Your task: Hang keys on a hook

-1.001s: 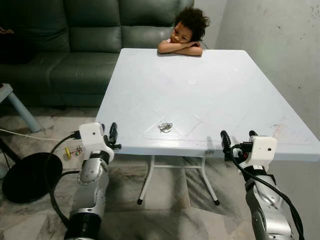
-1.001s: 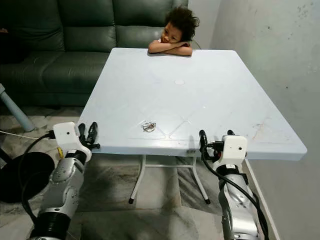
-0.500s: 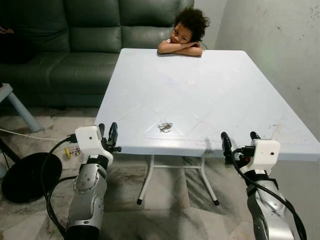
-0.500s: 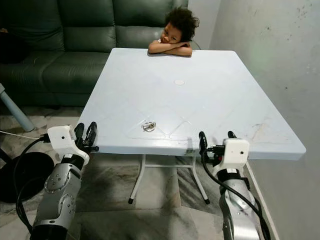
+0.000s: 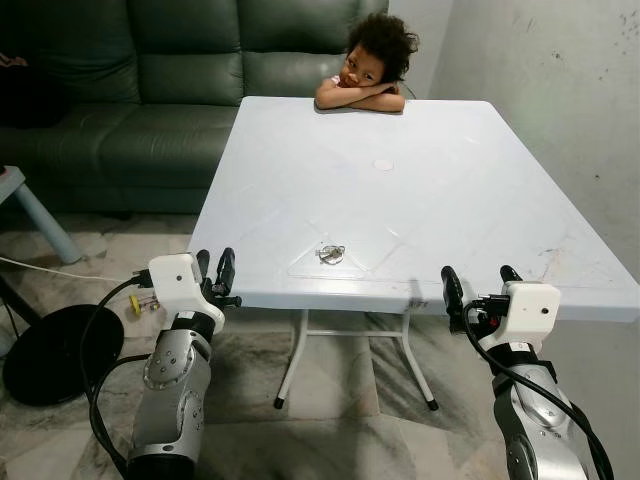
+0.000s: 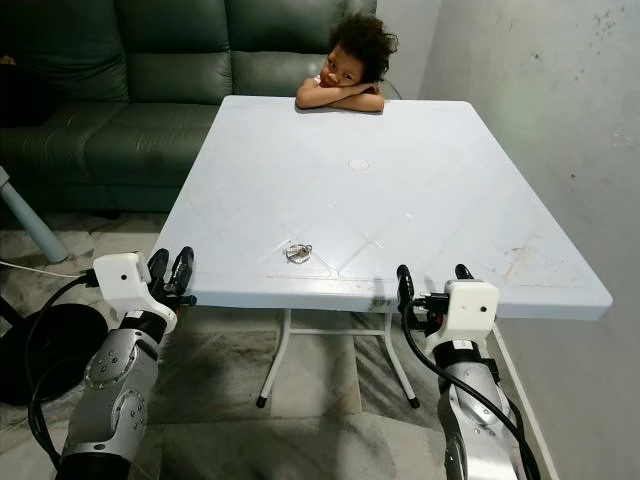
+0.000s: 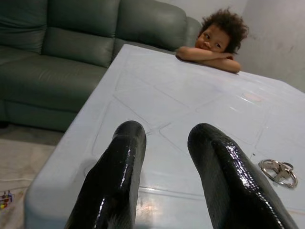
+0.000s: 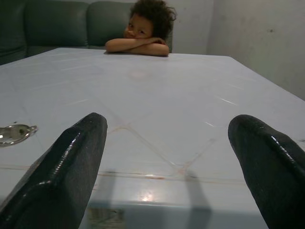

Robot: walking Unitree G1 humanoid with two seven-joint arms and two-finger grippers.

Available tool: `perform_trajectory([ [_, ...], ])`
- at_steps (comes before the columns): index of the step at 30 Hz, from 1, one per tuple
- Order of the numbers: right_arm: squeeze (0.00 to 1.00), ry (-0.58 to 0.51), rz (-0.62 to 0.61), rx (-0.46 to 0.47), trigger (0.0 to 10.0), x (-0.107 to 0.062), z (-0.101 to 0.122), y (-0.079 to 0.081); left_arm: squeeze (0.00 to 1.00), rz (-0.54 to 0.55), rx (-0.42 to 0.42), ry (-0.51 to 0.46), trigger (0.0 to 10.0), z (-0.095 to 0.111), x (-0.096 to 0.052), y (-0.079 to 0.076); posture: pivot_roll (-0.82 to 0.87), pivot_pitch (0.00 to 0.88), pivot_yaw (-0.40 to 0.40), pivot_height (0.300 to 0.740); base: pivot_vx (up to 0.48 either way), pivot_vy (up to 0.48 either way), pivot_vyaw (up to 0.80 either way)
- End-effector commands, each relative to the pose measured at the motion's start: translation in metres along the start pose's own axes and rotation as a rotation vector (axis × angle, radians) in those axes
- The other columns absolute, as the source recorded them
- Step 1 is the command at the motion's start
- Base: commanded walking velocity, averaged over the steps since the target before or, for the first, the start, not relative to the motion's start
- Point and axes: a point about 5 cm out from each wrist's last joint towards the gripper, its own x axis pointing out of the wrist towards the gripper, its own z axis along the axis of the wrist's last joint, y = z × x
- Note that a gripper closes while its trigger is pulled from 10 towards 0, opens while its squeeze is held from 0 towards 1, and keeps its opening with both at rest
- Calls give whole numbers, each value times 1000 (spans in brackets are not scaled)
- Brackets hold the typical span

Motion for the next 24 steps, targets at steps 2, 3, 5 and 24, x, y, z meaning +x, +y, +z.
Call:
perform_trajectory([
  [2,0,-11,12,-2,10000,0,5,3,0,6,3,0,10000,2,-2,3,65,0,-27,740,0,480,0],
  [3,0,-10,12,-2,10000,0,5,3,0,5,3,0,10000,2,-2,3,65,0,-27,740,0,480,0],
  [5,0,-10,13,-2,10000,-1,5,3,0,3,3,0,10000,2,-2,3,65,0,-27,740,0,480,0],
  [24,0,-2,26,-6,10000,0,6,3,0,17,0,3,10000,3,-1,2,66,0,-32,740,0,303,0],
])
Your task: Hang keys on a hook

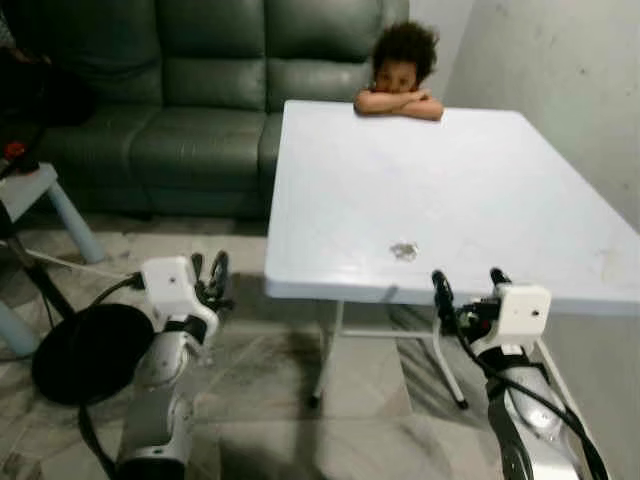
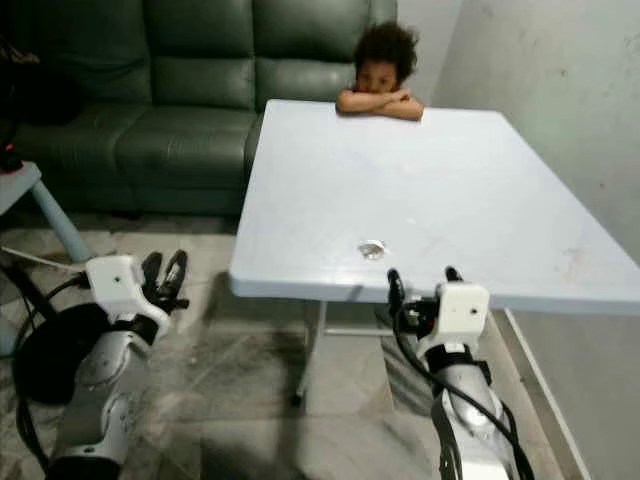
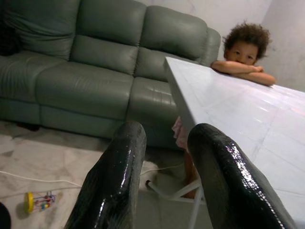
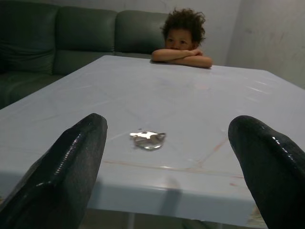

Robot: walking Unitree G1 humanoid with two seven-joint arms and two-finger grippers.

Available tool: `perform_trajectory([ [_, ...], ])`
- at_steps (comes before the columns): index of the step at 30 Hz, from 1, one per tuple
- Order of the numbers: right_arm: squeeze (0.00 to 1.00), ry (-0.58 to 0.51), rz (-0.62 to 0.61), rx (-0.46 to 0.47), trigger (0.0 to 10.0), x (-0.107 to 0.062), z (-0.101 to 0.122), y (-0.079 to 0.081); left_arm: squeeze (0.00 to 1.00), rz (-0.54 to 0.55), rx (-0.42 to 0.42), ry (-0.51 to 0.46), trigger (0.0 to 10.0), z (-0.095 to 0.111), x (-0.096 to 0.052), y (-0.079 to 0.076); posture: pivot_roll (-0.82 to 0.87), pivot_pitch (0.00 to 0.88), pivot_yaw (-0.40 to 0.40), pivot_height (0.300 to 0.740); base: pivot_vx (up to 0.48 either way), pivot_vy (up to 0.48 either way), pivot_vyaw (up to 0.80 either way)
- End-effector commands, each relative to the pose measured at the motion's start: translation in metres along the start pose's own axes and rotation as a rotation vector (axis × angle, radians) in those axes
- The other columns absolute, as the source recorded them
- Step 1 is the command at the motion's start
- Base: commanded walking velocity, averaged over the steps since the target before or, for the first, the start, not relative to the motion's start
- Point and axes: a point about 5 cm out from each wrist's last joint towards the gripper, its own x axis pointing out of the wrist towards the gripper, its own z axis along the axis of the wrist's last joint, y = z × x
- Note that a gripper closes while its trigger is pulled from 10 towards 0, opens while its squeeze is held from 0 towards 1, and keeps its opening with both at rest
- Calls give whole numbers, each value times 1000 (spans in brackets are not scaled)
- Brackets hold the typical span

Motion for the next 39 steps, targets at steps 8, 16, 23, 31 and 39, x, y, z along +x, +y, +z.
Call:
perform_trajectory([
  [8,0,12,-6,-14,10000,-1,2,-7,0,-3,-6,46,10000,-5,2,-8,67,0,-37,740,0,0,0],
  [16,0,16,3,-16,10000,0,2,-7,0,-13,-7,48,10000,-5,2,-9,69,0,-36,740,30,0,0],
  [23,0,20,13,-12,10000,2,2,-6,0,-25,-3,50,10000,-4,3,-11,69,0,-34,740,272,0,0],
  [31,0,23,20,-8,10000,1,1,-6,0,-31,0,49,10000,-4,3,-12,68,0,-34,740,298,0,0],
  [39,0,27,31,-5,10000,2,1,-6,0,-29,1,47,10000,-4,3,-14,68,0,-37,740,293,0,0],
])
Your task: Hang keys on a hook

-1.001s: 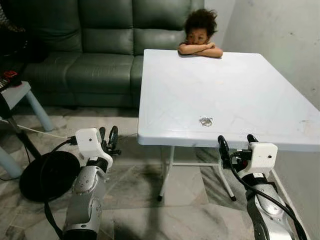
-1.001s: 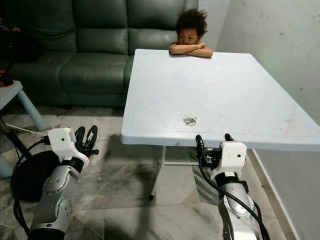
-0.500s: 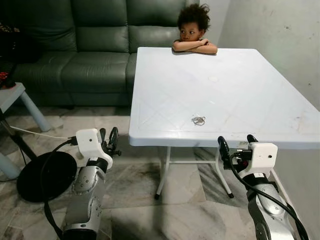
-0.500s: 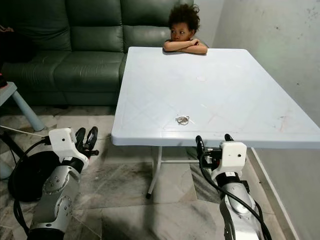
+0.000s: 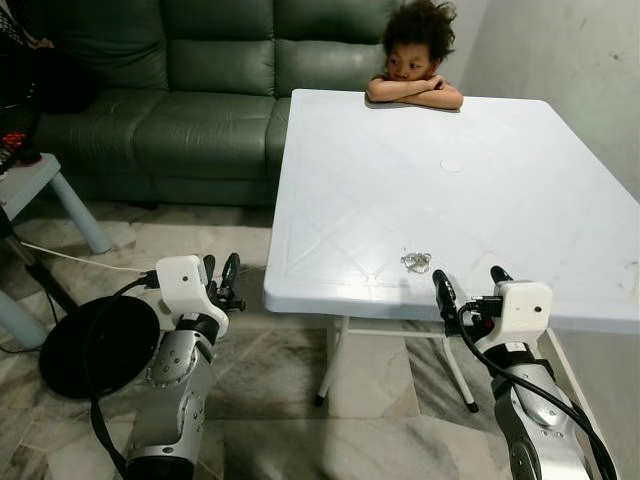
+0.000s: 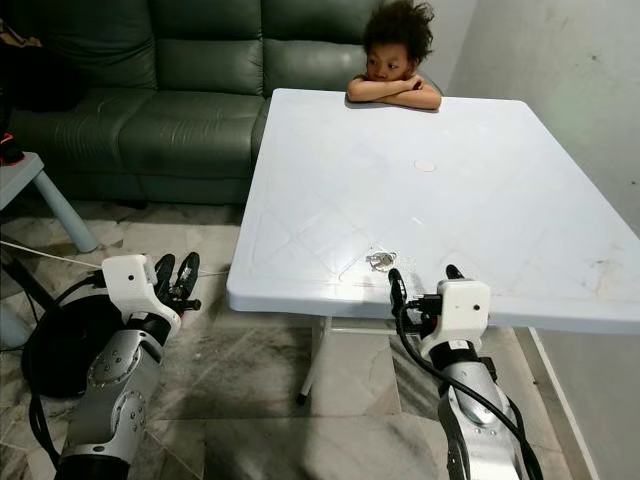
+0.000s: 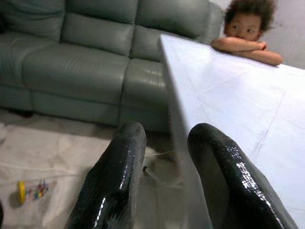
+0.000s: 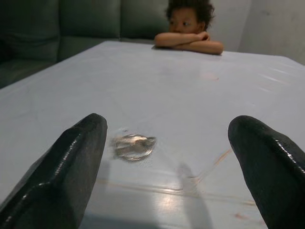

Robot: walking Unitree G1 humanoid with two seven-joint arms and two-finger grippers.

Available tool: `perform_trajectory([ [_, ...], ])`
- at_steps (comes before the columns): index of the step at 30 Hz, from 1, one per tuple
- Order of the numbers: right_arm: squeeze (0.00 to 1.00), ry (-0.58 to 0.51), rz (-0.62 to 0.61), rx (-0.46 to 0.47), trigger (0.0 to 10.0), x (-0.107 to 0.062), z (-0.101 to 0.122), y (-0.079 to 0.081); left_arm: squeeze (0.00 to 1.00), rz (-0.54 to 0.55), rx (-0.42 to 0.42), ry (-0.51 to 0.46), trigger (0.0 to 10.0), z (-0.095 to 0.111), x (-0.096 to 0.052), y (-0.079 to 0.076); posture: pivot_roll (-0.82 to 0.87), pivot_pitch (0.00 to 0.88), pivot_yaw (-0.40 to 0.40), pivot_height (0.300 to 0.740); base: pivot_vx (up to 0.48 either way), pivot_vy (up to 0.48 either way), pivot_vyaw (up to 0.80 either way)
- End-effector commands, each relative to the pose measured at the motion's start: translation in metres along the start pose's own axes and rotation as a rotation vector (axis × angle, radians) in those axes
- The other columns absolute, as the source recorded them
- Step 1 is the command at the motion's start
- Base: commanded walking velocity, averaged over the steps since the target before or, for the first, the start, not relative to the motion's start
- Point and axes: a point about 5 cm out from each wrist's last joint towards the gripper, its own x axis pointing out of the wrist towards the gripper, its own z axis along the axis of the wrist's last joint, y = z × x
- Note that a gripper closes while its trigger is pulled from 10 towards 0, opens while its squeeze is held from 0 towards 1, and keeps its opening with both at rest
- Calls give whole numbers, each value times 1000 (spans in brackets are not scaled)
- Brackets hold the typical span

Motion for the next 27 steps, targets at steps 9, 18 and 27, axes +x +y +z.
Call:
perform_trajectory([
  [9,0,6,2,-5,10000,-2,1,-5,0,-5,4,-5,10000,1,1,-7,71,0,-39,740,30,0,0],
  [18,0,11,41,-7,10000,-1,1,-2,0,-12,8,-30,10000,2,-1,-12,70,0,-43,740,0,0,0],
  [27,0,22,70,-57,10000,1,3,-4,0,-27,11,-37,10000,2,-1,-14,69,0,-43,740,0,0,89],
])
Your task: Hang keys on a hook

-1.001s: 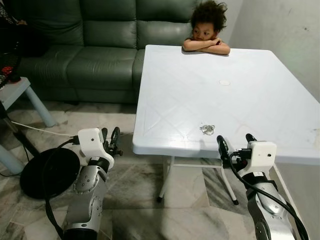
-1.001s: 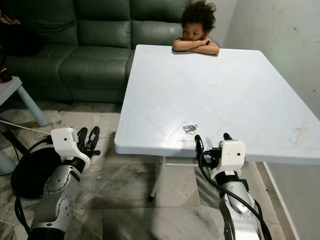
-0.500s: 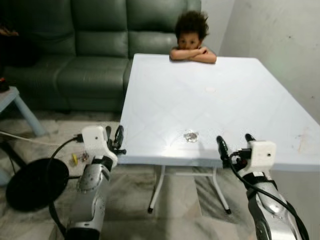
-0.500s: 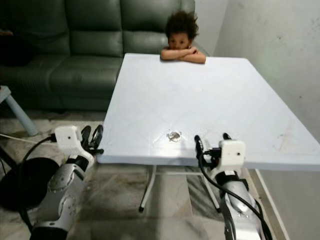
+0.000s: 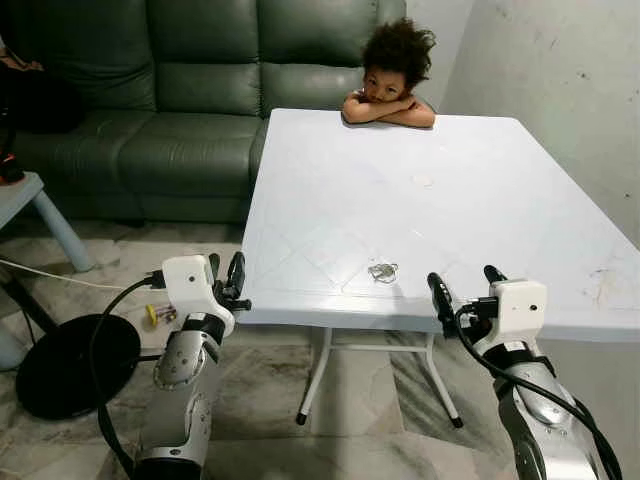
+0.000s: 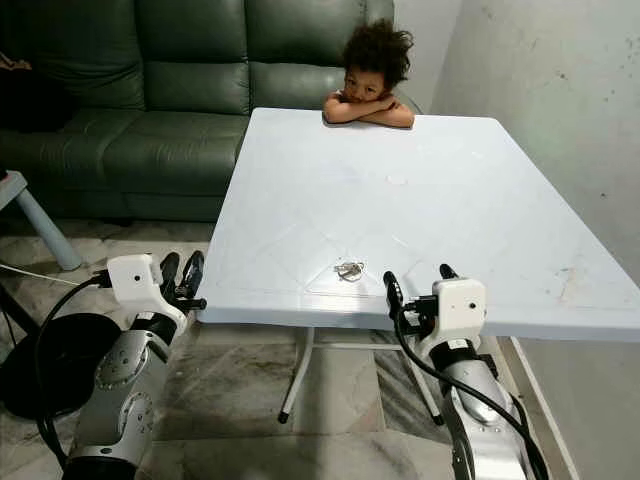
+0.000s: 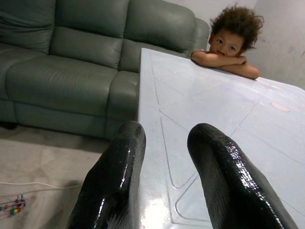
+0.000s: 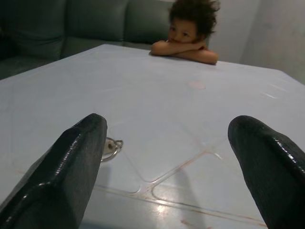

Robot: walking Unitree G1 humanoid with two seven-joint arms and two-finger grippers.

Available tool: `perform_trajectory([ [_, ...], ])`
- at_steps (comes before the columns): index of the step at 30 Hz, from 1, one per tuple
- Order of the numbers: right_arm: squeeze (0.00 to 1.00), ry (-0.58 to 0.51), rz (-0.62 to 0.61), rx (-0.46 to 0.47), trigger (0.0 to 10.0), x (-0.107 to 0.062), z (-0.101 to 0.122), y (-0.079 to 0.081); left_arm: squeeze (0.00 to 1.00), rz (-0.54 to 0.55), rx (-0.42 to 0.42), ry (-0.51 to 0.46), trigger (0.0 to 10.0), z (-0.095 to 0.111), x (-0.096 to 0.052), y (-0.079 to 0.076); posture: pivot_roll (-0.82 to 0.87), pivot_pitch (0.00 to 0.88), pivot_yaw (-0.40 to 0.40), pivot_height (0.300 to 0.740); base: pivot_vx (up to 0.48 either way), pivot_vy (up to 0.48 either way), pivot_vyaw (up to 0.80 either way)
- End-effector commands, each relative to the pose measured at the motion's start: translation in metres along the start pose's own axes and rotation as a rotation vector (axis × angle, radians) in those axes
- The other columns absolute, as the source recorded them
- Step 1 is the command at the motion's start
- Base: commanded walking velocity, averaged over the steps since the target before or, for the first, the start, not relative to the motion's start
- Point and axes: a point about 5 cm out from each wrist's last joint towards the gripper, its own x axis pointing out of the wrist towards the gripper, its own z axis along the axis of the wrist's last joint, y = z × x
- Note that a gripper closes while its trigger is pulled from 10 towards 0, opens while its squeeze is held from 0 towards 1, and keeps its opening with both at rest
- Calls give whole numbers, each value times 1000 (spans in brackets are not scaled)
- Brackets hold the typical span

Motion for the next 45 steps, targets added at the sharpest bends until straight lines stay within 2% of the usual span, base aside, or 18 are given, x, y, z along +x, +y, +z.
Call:
perform_trajectory([
  [1,0,-2,18,-18,10000,3,4,1,0,-9,11,-17,10000,3,-1,-2,69,0,-43,740,0,0,800],
  [18,0,3,36,-19,10000,2,3,4,0,-15,16,-13,10000,2,-1,-2,68,0,-37,740,0,0,800],
  [26,0,16,84,-16,10000,5,3,7,0,-22,28,3,10000,-3,-3,-3,72,0,-39,740,0,0,0],
  [35,0,81,191,-82,10000,19,3,13,0,-75,39,-10,10000,0,-10,-9,94,0,-55,740,0,0,0],
  [37,0,82,191,-84,10000,19,3,13,0,-77,38,-10,10000,0,-11,-9,94,0,-55,740,0,0,0],
  [42,0,111,142,-91,10000,35,8,15,0,-142,59,-9,10000,2,-17,-16,107,0,-64,740,0,0,0],
  [45,0,135,136,-47,10000,42,10,17,0,-178,77,-3,10000,1,-20,-22,111,0,-68,740,0,0,0],
])
